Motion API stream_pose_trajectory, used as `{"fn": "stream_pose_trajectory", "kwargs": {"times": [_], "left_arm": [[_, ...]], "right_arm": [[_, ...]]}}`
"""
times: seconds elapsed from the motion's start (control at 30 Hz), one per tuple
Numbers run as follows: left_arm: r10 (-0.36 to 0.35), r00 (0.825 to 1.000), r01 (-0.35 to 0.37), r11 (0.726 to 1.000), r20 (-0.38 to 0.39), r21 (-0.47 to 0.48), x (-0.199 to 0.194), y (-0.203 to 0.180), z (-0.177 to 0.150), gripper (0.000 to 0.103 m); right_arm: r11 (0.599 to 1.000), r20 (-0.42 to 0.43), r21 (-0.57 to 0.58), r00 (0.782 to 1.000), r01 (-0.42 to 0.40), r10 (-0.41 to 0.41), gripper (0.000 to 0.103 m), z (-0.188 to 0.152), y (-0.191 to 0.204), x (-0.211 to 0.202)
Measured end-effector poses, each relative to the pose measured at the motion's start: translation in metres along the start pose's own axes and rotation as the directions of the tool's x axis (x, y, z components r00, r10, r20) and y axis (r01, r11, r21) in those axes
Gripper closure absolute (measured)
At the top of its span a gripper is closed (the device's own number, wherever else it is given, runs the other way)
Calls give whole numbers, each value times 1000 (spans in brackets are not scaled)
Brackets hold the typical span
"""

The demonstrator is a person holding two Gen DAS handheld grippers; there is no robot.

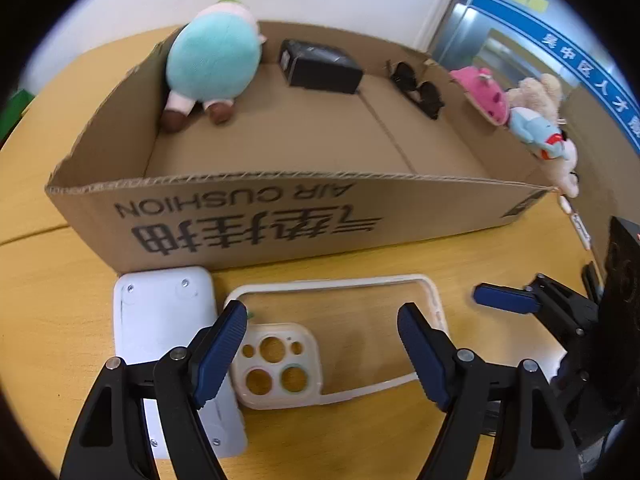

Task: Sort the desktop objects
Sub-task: 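Move the left gripper back toward the clear phone case on the table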

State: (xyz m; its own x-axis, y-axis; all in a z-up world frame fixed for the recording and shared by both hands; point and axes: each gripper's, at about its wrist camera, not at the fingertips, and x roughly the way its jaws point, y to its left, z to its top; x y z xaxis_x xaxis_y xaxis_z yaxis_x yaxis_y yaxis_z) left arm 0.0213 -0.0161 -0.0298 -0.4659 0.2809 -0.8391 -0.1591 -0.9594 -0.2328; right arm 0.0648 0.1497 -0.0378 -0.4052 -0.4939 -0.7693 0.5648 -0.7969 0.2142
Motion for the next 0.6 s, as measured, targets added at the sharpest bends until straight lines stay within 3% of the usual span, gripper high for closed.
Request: {"fn": "stream_pose_trajectory", "kwargs": {"times": [0.37,0.5,0.6], "left_arm": [[96,994,-95,995,-47,31,11,9,-2,26],[-12,997,11,1000,-79,-15,14,11,-5,25],[-41,996,40,999,-82,-15,14,4,-8,25]], "right_arm": [[999,-16,25,999,-43,44,10,-5,-2,5],[997,-26,30,998,-64,65,10,-3,-2,10],[995,-26,45,996,-89,90,9,-4,-3,10]]}}
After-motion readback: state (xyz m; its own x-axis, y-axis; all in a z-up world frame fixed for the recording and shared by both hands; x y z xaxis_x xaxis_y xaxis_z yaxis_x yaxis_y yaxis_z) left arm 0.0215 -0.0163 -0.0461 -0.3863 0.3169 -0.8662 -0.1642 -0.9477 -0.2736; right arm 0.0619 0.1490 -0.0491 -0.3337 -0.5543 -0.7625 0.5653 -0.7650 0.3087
